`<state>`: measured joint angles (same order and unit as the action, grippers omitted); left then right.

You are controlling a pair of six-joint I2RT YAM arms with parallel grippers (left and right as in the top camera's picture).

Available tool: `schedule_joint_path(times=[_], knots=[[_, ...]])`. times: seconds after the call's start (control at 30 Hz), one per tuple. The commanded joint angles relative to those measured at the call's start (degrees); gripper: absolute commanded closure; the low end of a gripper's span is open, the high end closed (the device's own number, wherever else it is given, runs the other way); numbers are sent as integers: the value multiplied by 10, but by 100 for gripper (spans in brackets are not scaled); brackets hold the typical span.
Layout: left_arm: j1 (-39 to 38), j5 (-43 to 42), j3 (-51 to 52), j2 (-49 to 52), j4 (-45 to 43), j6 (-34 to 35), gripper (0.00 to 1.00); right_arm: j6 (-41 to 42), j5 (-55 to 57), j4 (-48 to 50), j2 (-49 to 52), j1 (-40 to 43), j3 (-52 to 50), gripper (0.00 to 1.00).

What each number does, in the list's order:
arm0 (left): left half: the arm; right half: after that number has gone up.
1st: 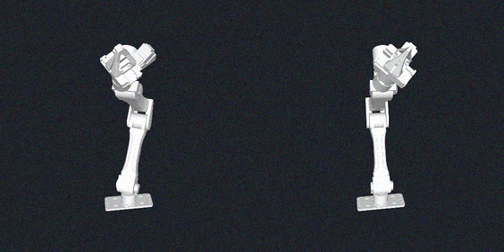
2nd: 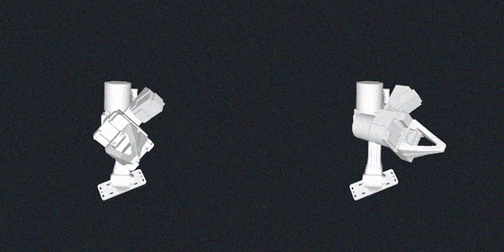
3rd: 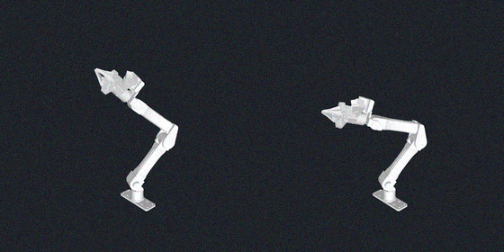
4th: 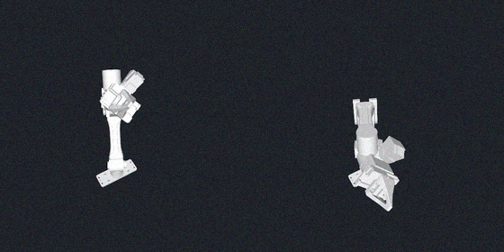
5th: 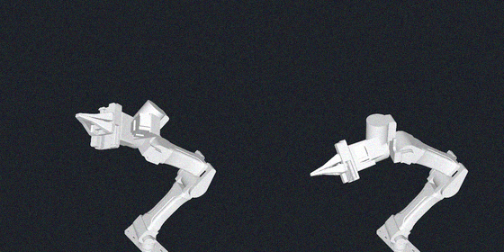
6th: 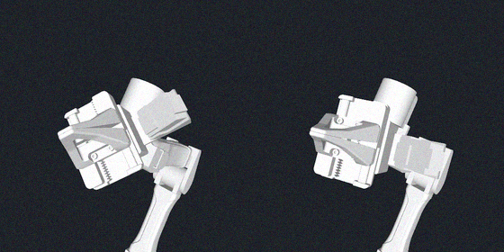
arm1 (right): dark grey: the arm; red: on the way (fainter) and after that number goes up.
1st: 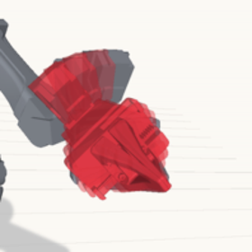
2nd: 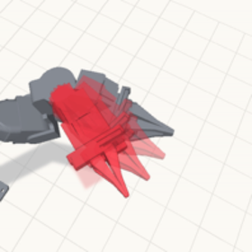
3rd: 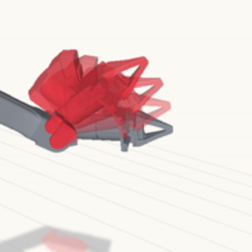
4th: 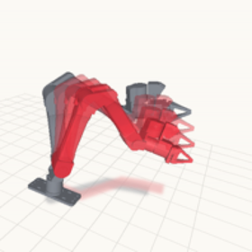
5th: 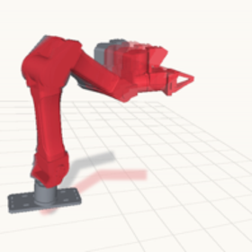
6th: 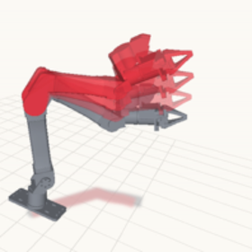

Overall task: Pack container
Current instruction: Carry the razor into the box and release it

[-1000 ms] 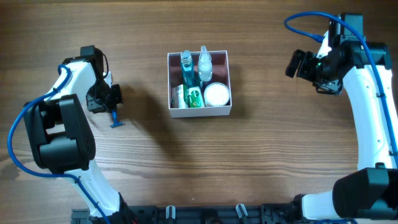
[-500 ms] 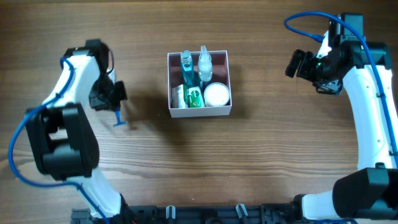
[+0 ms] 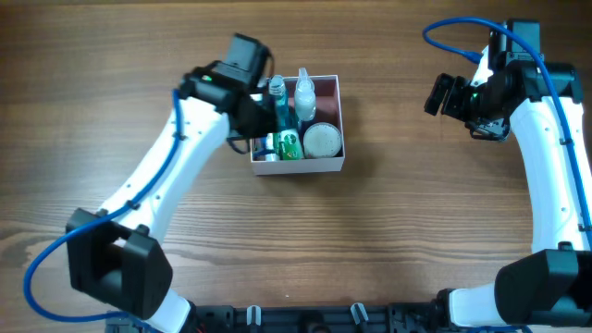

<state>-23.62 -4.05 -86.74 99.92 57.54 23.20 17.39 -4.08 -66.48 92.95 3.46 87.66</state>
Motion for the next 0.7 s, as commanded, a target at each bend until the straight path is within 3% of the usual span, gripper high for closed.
schedule_joint_path(times=[0.0, 0.27, 0.4, 0.47, 0.53, 0.57, 0.6, 0.67], knots=[[-16, -6, -3, 23, -24, 57, 96, -9, -5, 0, 6, -1, 0, 0], [-15, 5, -3, 50, -31, 56, 95, -9, -5, -2, 6, -1, 0, 0], [-15, 16, -3, 52, -32, 56, 83, -10, -5, -2, 6, -1, 0, 0], [-15, 17, -3, 52, -32, 56, 71, -9, -5, -2, 6, -1, 0, 1], [-15, 17, -3, 52, -31, 56, 41, -10, -5, -2, 6, -1, 0, 0], [-15, 17, -3, 52, -31, 56, 33, -10, -5, -2, 6, -1, 0, 0], [-15, 17, -3, 52, -31, 56, 25, -10, -5, -2, 6, -1, 0, 0], [-15, 18, -3, 52, -31, 56, 22, -10, -5, -2, 6, -1, 0, 0]])
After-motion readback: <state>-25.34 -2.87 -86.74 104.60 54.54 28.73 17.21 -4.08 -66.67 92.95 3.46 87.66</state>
